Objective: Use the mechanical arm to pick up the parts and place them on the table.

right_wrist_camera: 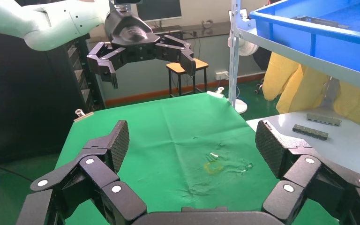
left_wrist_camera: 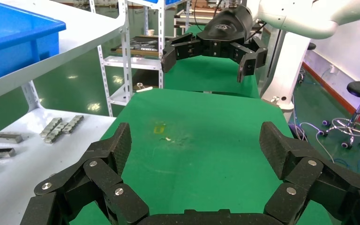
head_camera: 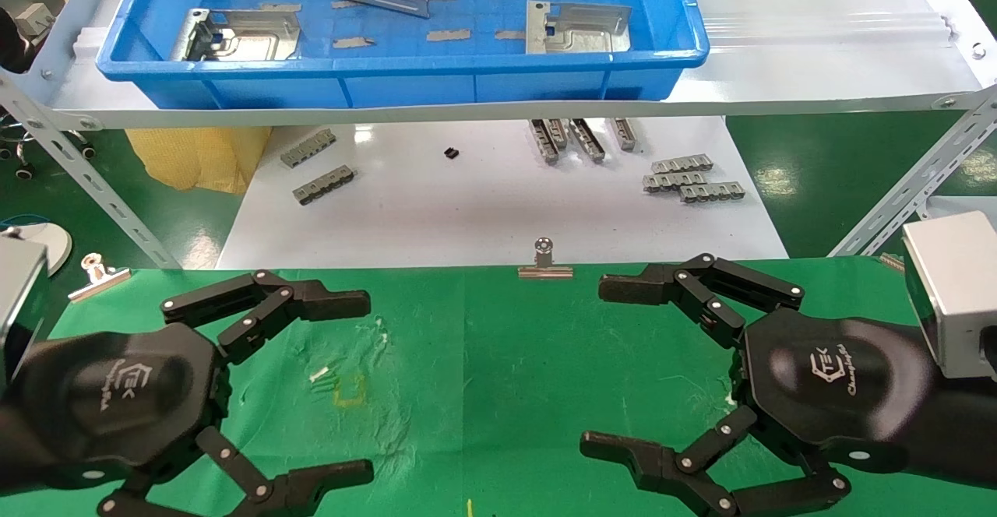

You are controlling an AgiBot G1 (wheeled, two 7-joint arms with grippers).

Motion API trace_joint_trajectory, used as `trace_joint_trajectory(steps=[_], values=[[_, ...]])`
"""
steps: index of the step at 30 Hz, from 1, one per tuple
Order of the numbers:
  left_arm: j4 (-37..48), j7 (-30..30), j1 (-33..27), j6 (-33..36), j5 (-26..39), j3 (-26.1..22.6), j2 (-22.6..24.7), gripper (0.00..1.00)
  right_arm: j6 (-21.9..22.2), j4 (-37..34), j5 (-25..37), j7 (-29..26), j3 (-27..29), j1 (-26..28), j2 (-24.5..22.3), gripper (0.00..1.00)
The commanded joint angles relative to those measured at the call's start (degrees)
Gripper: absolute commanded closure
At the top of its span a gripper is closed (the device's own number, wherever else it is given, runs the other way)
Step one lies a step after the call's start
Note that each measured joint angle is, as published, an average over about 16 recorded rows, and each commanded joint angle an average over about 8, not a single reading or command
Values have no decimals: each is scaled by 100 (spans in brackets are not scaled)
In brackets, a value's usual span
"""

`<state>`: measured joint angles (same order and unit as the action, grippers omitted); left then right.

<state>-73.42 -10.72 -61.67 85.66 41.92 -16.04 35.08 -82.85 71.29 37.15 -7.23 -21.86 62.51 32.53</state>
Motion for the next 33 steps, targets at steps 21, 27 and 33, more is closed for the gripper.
trace_joint_trajectory(steps=[21, 27, 33], values=[[0, 0, 0, 0, 0, 0, 0, 0, 0, 0, 0, 0, 0, 0, 0, 91], [0, 0, 0, 0, 0, 0, 0, 0, 0, 0, 0, 0, 0, 0, 0, 100], [0, 0, 0, 0, 0, 0, 0, 0, 0, 0, 0, 0, 0, 0, 0, 100]])
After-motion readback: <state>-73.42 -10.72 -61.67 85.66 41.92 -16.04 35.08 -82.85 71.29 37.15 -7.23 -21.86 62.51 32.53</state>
